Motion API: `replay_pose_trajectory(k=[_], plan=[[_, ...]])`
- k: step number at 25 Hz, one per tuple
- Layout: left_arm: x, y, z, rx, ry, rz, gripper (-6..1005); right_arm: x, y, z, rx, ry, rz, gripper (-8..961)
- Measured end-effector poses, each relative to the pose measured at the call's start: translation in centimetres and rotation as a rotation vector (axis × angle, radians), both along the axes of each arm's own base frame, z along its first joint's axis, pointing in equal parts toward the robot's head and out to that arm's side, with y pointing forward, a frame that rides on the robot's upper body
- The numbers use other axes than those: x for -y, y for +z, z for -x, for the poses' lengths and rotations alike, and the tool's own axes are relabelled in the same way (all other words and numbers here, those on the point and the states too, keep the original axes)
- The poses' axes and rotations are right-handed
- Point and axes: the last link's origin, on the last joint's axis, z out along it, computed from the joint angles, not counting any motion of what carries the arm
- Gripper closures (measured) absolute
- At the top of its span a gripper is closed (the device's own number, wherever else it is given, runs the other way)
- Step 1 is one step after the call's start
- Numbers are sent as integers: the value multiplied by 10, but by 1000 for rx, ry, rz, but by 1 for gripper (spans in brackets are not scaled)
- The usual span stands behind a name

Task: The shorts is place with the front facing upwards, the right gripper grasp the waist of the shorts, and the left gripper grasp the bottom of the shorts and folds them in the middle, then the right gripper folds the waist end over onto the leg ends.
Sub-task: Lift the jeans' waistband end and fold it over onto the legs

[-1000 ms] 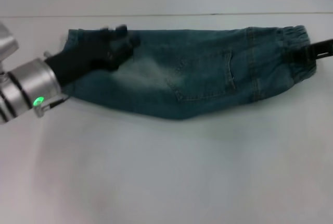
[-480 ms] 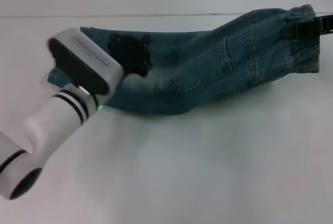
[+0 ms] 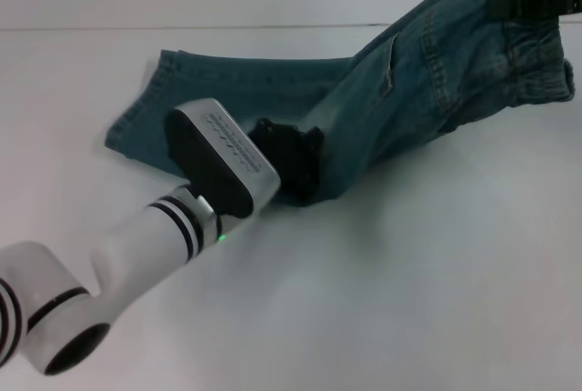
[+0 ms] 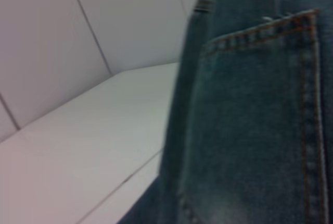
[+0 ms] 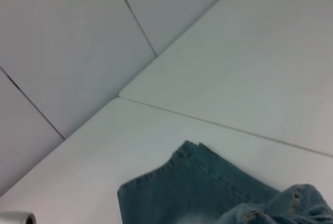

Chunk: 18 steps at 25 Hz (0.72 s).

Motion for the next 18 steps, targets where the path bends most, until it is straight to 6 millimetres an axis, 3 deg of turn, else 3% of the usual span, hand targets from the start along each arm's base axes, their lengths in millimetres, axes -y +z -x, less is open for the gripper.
replay_pose_trajectory(k=[7,18], plan=[[23,-20,-22,72,-29,91,998,-6,3,20,10,42,5,837],[54,-43,-76,201,-123,216,998,-12,-13,42,40,99,49,836]])
